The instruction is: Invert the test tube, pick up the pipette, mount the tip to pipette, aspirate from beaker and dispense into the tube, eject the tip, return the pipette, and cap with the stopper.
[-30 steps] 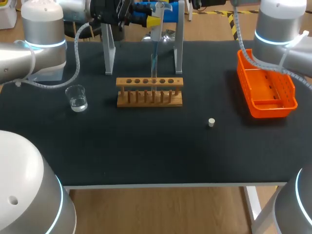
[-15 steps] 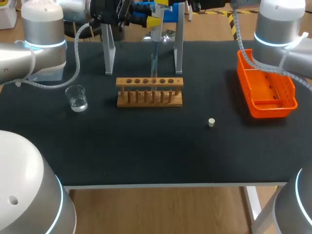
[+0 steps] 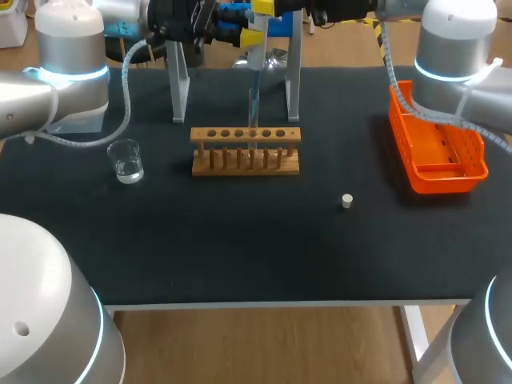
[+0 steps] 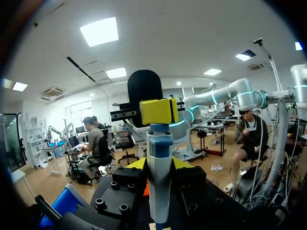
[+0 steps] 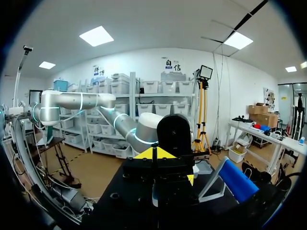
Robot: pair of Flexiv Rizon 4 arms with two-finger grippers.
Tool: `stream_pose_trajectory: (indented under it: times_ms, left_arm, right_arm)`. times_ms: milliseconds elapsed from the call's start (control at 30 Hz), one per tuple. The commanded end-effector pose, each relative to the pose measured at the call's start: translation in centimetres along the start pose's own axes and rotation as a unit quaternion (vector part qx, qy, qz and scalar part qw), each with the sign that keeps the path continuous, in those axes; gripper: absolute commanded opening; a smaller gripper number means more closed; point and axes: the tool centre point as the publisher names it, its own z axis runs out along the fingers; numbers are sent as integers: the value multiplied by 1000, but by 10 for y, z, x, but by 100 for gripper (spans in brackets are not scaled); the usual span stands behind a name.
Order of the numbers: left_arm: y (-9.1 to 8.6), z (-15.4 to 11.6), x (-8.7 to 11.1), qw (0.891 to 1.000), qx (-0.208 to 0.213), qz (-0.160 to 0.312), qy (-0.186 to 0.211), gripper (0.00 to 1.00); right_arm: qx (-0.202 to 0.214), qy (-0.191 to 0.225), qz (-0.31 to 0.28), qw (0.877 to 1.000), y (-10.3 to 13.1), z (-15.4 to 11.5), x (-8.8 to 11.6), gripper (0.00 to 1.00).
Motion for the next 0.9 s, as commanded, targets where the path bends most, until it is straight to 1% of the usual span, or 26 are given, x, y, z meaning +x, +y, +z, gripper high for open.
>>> stream_pose_trajectory:
  times_ms: [33,267,333,367,400,500,633,767,900]
  left_arm:
    - [-7,0,-1,1000,1,1,1,0]
    - [-7,0,-1,1000,1,1,1,0]
    - [-7,0,-1,1000,1,1,1,0]
    - [-7,0,-1,1000,1,1,1,0]
    - [-7,0,-1,1000,1,1,1,0]
    - [-7,0,-1,1000,1,1,1,0]
    - [-7,0,-1,1000,1,1,1,0]
    - [-7,0,-1,1000,1,1,1,0]
    - [-7,0,-1,1000,1,1,1,0]
  right_arm:
    - [-10,-5,-12,1000,3,0,-1,0]
    - [-34,-16,-50,998,34,-14,1,0]
    - [-35,-29,-71,996,40,-22,4,0]
    - [-38,-33,-82,995,42,-26,7,40]
    - [-41,-33,-86,995,43,-31,9,100]
    - [-47,-33,-98,993,45,-47,15,100]
    - [-51,-32,-100,993,36,-70,20,100]
    - [-48,-41,-100,993,16,-92,24,100]
    - [-35,-46,-86,995,-13,-105,22,100]
